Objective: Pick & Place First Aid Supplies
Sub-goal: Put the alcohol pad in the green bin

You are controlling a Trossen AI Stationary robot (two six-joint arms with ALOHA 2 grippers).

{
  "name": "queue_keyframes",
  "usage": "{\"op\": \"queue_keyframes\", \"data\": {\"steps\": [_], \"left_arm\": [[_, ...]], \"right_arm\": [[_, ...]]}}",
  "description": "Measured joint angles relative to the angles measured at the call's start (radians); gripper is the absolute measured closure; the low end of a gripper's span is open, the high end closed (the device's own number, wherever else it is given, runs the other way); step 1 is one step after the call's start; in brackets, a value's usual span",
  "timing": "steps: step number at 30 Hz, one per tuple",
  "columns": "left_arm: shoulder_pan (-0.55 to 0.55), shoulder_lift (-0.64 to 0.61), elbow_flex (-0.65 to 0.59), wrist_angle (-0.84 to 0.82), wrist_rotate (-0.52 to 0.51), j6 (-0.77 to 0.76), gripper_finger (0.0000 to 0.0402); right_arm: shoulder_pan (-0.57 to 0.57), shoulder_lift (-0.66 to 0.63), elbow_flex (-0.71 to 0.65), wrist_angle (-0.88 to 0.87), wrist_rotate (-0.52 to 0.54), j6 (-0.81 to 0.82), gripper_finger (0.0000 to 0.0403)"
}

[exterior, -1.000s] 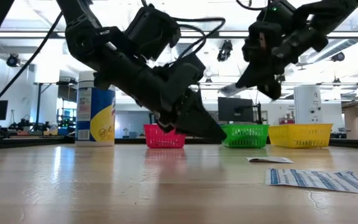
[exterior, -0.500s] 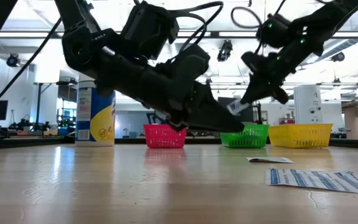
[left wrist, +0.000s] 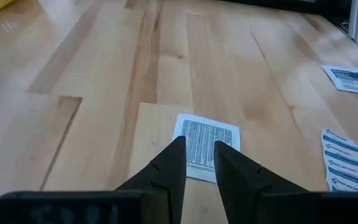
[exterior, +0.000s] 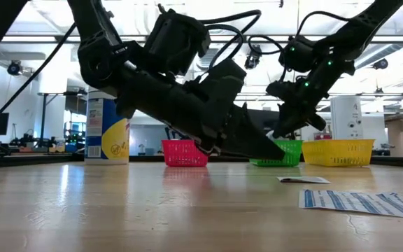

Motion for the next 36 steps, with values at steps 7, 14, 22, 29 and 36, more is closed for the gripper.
{"op": "queue_keyframes", "data": {"steps": [7,14,22,29,36], "left_arm": [[0.0,0.001,0.01,-0.002,0.0,0.001,0.0307],[-0.002,0.001,0.008,-0.01,0.017,0.006,0.0307],[-0.007,0.001,0.007,-0.019,0.089,0.052,0.0307],[-0.014,0.001,0.01,-0.02,0.099,0.112,0.0307],[-0.012,0.001,0.017,-0.018,0.064,0.112,0.0307]], "right_arm": [[0.0,-0.001,0.029,-0.018,0.001,-0.009,0.0358],[-0.007,-0.001,0.122,-0.132,0.004,-0.027,0.0307],[0.044,-0.008,0.244,-0.45,-0.042,-0.064,0.0289],[0.197,-0.087,0.193,-0.487,-0.033,-0.019,0.0302],[0.398,-0.152,0.129,-0.469,-0.016,0.123,0.0318]]}}
